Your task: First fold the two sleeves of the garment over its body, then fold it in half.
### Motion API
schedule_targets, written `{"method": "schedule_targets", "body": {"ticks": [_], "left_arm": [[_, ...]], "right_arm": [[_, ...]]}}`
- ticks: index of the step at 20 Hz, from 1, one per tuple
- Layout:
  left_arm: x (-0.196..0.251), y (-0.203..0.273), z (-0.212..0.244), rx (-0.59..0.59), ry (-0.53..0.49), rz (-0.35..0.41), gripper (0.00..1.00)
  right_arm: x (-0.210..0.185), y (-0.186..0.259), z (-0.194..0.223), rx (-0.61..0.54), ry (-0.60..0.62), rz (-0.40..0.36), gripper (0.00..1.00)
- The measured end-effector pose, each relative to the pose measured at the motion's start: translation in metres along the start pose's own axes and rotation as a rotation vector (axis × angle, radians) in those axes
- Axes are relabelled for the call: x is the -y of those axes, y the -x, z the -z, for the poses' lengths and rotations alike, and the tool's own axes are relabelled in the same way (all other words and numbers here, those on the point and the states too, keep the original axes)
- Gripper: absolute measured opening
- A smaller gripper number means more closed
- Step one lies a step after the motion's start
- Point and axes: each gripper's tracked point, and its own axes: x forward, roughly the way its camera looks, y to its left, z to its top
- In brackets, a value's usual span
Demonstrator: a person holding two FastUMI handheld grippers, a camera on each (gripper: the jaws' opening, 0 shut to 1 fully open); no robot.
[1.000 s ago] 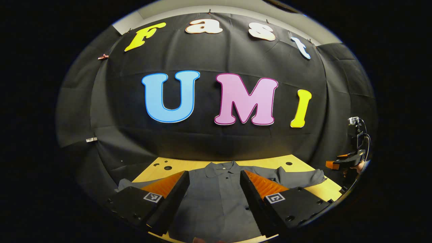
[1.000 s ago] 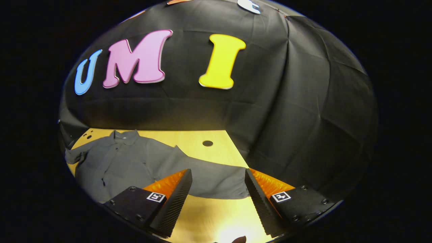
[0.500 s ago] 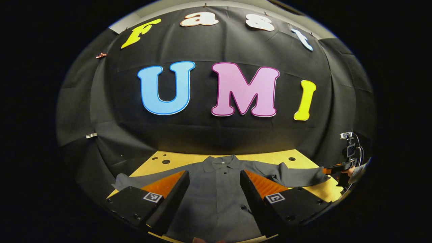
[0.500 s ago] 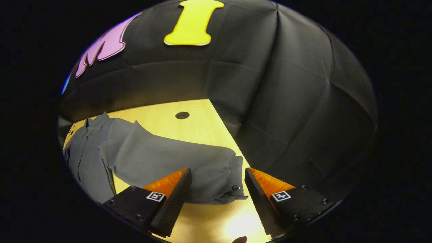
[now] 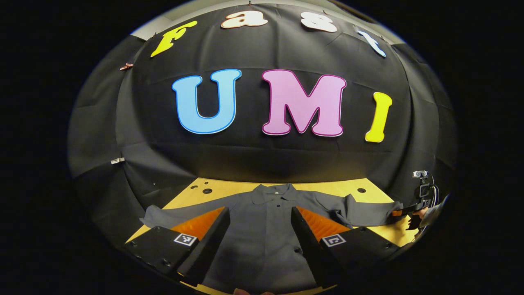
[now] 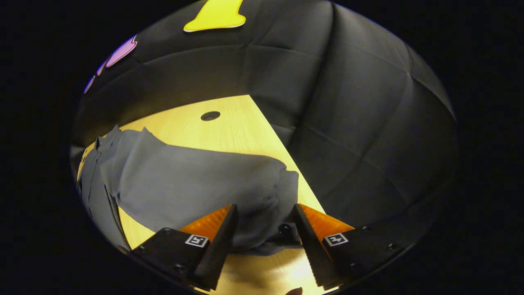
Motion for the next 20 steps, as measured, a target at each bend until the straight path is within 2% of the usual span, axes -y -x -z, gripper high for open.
{"method": "schedule_targets", "body": {"ticks": [3,5,6,9,15,20], "left_arm": [[-0.009,-0.001,0.005,-0.011,-0.009,0.012,0.95],[-0.016,-0.002,0.008,-0.019,-0.005,0.022,0.95],[-0.020,-0.002,0.007,-0.020,-0.005,0.025,0.95],[-0.036,-0.002,0.007,-0.012,-0.003,0.033,0.95],[-0.064,-0.006,0.006,0.004,0.019,0.062,0.95],[-0.083,-0.007,0.002,0.029,0.020,0.078,0.95]], "right_arm": [[-0.002,0.009,-0.020,-0.004,-0.044,-0.033,0.59],[-0.004,0.010,-0.023,-0.020,-0.047,-0.017,0.11],[-0.006,0.018,-0.026,-0.024,-0.029,-0.012,0.06],[-0.009,0.035,-0.034,0.039,0.042,0.019,0.07],[-0.021,0.074,-0.042,0.153,0.016,0.090,0.06],[-0.059,0.131,-0.042,0.252,0.024,0.100,0.06]]}}
